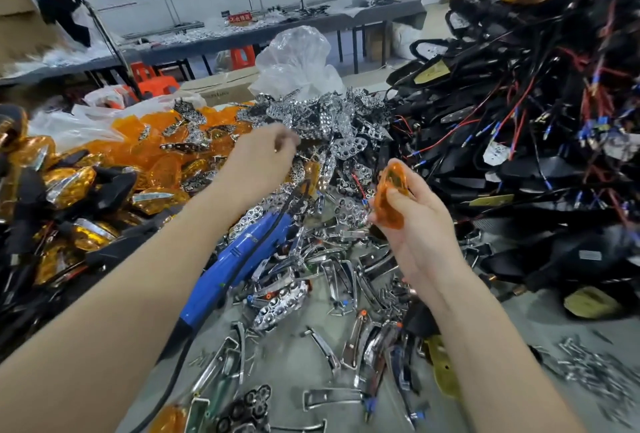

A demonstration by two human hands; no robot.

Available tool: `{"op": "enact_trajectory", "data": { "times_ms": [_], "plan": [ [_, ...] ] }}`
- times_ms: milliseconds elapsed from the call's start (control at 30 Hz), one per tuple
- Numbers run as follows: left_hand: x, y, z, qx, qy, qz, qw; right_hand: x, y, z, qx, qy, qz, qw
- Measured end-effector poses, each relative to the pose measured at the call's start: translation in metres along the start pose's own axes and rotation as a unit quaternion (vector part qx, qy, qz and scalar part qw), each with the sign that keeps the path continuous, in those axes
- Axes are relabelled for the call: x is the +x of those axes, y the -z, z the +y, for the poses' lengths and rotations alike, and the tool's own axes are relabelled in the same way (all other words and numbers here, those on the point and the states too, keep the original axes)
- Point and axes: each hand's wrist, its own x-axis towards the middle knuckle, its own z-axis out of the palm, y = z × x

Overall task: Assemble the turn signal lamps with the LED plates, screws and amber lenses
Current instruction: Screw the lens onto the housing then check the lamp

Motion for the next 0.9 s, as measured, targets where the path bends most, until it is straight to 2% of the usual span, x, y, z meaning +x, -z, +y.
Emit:
{"op": "enact_trajectory", "data": {
  "times_ms": [33, 100, 167, 300, 333, 400, 467, 600, 700, 833, 900],
  "plan": [
    [-0.019, 0.000, 0.014, -0.050, -0.039, 0.031, 0.997, 0.001, 0.001, -0.001, 0.003, 0.003, 0.004, 1.000],
    [-0.081, -0.010, 0.038, -0.097, -0.145, 0.018, 0.985, 0.003, 0.001, -0.003, 0.005, 0.013, 0.013, 1.000],
    [-0.154, -0.026, 0.049, -0.056, -0.196, -0.034, 0.978, 0.004, 0.001, -0.004, 0.017, 0.017, 0.022, 0.999],
    [-0.238, -0.068, 0.042, 0.077, -0.212, -0.147, 0.963, 0.003, 0.000, -0.006, 0.019, 0.010, 0.021, 1.000],
    [-0.243, -0.071, 0.042, 0.106, -0.208, -0.151, 0.961, 0.002, 0.000, -0.005, 0.015, 0.009, 0.021, 1.000],
    [-0.244, -0.073, 0.034, 0.126, -0.251, -0.127, 0.951, -0.001, -0.001, -0.004, 0.007, 0.010, 0.018, 1.000],
    [-0.236, -0.074, 0.020, 0.127, -0.293, -0.127, 0.939, -0.002, 0.000, -0.003, -0.003, 0.016, 0.018, 1.000],
    [-0.199, -0.063, -0.010, 0.116, -0.321, -0.128, 0.931, -0.005, -0.005, 0.003, -0.029, 0.023, 0.004, 0.999],
    [-0.168, -0.059, -0.032, 0.127, -0.371, -0.098, 0.915, -0.007, -0.007, 0.006, -0.040, 0.019, -0.001, 0.999],
    [-0.139, -0.053, -0.046, 0.163, -0.372, -0.062, 0.912, -0.008, -0.010, 0.007, -0.032, 0.018, 0.001, 0.999],
    [-0.133, -0.051, -0.046, 0.161, -0.363, -0.070, 0.915, -0.008, -0.010, 0.006, -0.034, 0.019, 0.004, 0.999]
  ]
}}
